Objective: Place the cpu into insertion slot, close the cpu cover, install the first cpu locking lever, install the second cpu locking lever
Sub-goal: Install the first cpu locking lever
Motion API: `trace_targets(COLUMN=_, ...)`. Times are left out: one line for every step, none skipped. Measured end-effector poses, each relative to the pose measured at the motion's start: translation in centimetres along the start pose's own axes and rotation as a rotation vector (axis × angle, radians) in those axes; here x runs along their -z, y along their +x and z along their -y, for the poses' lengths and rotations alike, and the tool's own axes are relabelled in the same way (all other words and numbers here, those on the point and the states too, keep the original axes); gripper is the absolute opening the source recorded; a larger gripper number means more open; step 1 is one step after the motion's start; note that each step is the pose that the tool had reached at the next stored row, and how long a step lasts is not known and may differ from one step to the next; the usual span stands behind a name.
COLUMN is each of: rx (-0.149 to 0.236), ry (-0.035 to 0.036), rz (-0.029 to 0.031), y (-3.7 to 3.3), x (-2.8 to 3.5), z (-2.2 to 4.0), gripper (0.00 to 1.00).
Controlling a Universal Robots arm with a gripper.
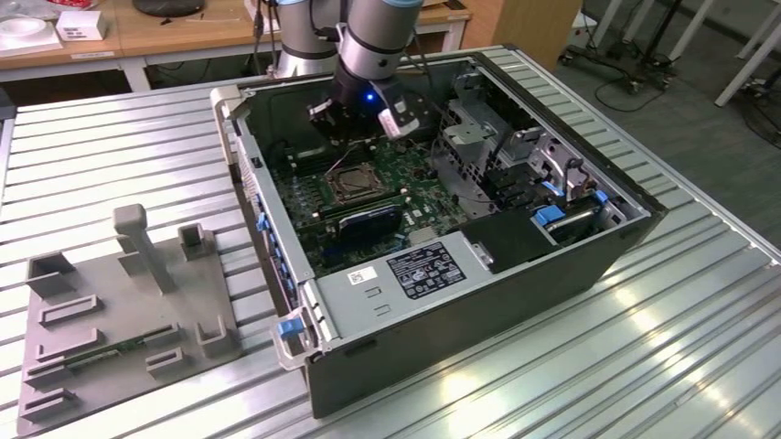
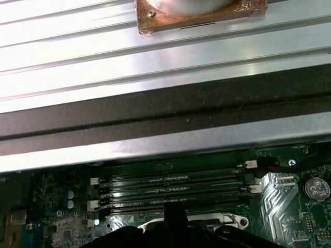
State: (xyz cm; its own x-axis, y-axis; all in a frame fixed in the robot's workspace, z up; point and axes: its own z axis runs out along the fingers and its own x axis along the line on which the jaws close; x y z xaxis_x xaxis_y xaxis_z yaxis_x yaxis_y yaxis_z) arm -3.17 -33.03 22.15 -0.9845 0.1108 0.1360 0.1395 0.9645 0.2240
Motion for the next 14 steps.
trace_targets(rx=0.000, ry=-0.0002, rz=0.0000, y=-0.02, x=-0.01, z=-0.01, gripper=0.11)
trace_targets(rx=0.000, ry=-0.0005, rz=0.0000, y=-0.04, x=-0.02, z=-0.02, gripper=0.11)
trace_targets(rx=0.000, ry=-0.0009, rz=-0.0001, y=-0.07, x=-0.02, z=-0.03, gripper=0.11)
trace_targets(rx=0.000, ry=-0.0015, rz=-0.0002, y=-0.12, x=-0.05, z=-0.03, gripper=0.11)
trace_targets(rx=0.000, ry=-0.0019, rz=-0.0002, y=-0.19, x=-0.09, z=-0.04, gripper=0.11)
trace_targets(rx=0.000, ry=-0.0020, rz=-0.0002, y=-0.25, x=-0.11, z=-0.03, gripper=0.11)
trace_targets(rx=0.000, ry=-0.0021, rz=-0.0002, y=-0.30, x=-0.15, z=-0.03, gripper=0.11)
trace_targets(rx=0.000, ry=-0.0025, rz=-0.0003, y=-0.34, x=-0.17, z=-0.02, gripper=0.11)
trace_targets(rx=0.000, ry=-0.0030, rz=-0.0004, y=-0.36, x=-0.19, z=-0.02, gripper=0.11)
trace_targets(rx=0.000, ry=-0.0033, rz=-0.0005, y=-0.37, x=-0.20, z=-0.02, gripper=0.11)
trace_targets(rx=0.000, ry=-0.0035, rz=-0.0006, y=-0.41, x=-0.22, z=-0.03, gripper=0.11)
trace_targets(rx=0.000, ry=-0.0038, rz=-0.0006, y=-0.46, x=-0.24, z=-0.03, gripper=0.11)
trace_targets(rx=0.000, ry=-0.0040, rz=-0.0005, y=-0.51, x=-0.27, z=-0.03, gripper=0.11)
trace_targets(rx=0.000, ry=-0.0043, rz=-0.0005, y=-0.57, x=-0.29, z=-0.02, gripper=0.11)
